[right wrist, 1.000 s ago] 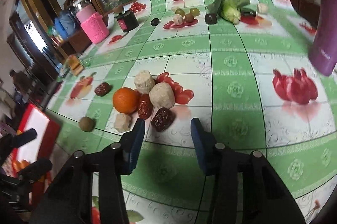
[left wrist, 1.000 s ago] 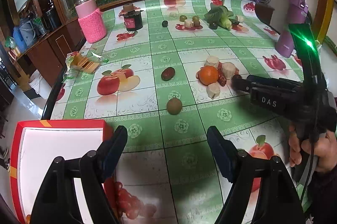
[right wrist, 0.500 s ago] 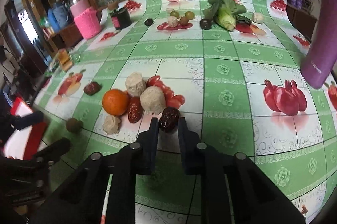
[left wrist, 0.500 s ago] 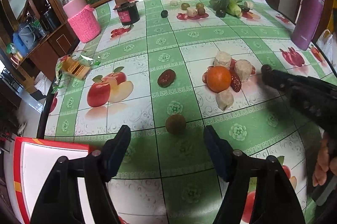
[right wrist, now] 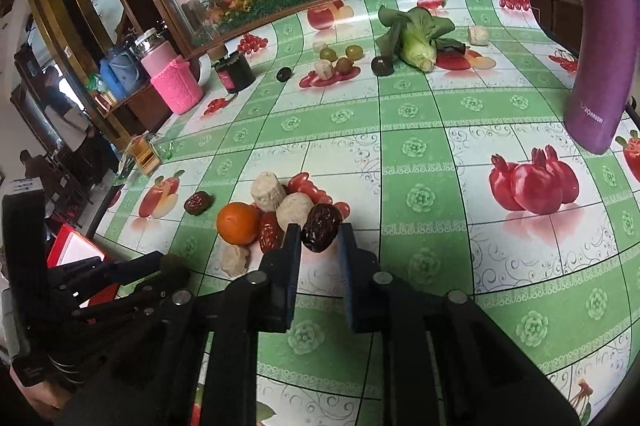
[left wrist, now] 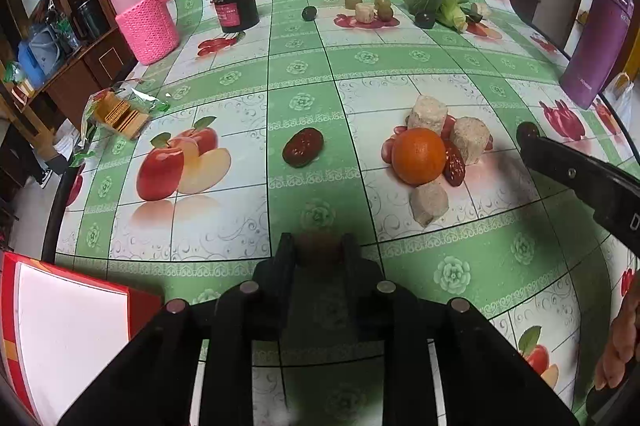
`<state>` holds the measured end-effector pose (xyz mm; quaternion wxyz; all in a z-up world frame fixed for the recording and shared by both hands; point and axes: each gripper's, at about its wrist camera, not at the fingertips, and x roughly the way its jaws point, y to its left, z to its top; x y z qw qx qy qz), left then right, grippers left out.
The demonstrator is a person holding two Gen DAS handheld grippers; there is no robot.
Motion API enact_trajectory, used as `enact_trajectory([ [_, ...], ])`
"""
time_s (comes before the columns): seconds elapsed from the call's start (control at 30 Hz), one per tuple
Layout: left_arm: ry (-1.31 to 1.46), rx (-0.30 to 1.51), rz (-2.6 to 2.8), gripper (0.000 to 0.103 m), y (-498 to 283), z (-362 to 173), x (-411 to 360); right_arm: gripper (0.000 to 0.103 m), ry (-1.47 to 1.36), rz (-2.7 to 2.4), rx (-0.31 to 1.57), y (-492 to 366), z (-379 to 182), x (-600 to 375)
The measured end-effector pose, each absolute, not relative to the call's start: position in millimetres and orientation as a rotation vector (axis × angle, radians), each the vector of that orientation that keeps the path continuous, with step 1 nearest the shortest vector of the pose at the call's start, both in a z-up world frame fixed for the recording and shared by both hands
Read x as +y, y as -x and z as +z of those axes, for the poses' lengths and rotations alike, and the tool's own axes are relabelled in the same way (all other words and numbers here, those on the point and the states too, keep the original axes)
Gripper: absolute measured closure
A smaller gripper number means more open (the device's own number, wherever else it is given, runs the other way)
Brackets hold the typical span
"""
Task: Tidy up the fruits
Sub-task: 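Grasp another brown kiwi with the left gripper while the right grasps a dark red date, then carry the kiwi and date into the tray and open both grippers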
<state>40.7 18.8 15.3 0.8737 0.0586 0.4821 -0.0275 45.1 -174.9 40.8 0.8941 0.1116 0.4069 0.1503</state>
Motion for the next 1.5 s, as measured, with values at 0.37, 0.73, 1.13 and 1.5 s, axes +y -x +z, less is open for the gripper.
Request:
enact_trajectory([
  [0.37, -0.215, 0.8, 0.038, 0.081, 3.3, 59.8, 7.2, 0.083, -0.258, 0.343, 0.768, -38.3, 50.1, -178.3],
  [0.73, -0.199, 0.585, 0.15, 0.081, 78.6, 121.1, 33.7, 0.083, -0.277, 0.408, 0.656, -25.0, 63.5, -175.9],
  [1.13, -0.149, 0.563, 0.254, 0.081, 119.6, 121.5, 84.6, 0.083, -0.231, 0.399, 0.676, -13.2, 57.3, -157.0],
  [1.5, -0.082, 0.582, 0.369, 0.081, 144.6, 104.8, 147.2, 0.082, -0.243, 0.666, 0.702, 42.5, 64.1, -57.6],
])
